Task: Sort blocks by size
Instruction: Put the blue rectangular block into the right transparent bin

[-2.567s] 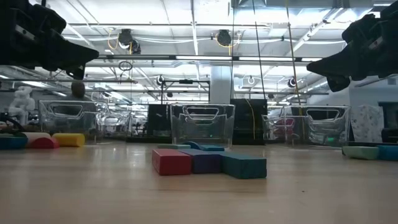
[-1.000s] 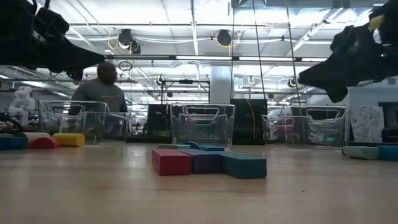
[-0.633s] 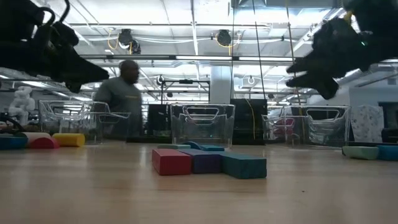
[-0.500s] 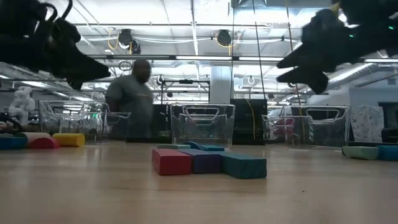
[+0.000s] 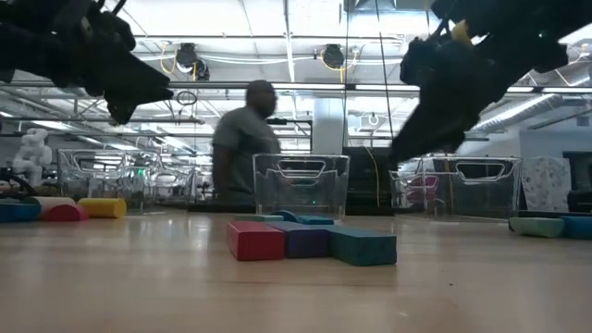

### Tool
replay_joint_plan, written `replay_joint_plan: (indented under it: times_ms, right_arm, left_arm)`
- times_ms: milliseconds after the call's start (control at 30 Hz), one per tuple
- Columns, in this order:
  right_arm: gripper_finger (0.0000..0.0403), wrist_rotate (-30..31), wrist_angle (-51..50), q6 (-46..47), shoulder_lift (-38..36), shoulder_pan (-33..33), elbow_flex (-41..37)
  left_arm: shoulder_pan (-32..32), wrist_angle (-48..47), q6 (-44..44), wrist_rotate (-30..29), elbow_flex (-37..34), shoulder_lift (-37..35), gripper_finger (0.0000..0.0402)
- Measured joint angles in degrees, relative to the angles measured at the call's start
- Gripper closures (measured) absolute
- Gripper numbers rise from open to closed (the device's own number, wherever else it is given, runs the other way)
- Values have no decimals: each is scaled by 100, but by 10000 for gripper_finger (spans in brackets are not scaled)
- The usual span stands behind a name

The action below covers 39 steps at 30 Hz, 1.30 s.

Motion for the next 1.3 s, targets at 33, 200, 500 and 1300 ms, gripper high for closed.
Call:
replay_joint_plan:
  times_ms: [33, 200, 500, 1300]
  right_arm:
    - [209, 1, -348, 106, 2, 55, 87]
    - [209, 2, -2526, 725, -138, 321, 573]
    - [209, 24, -5113, 2262, -234, 463, 728]
    - [209, -173, -4538, 2655, -42, 314, -49]
  left_arm:
    - [-5, -4, -113, 0, 0, 19, 265]
    - [-83, -20, -504, -2, 0, 66, 265]
    - [-140, -14, -720, -396, 5, 66, 265]
    - [-142, -486, -610, -535, 7, 171, 265]
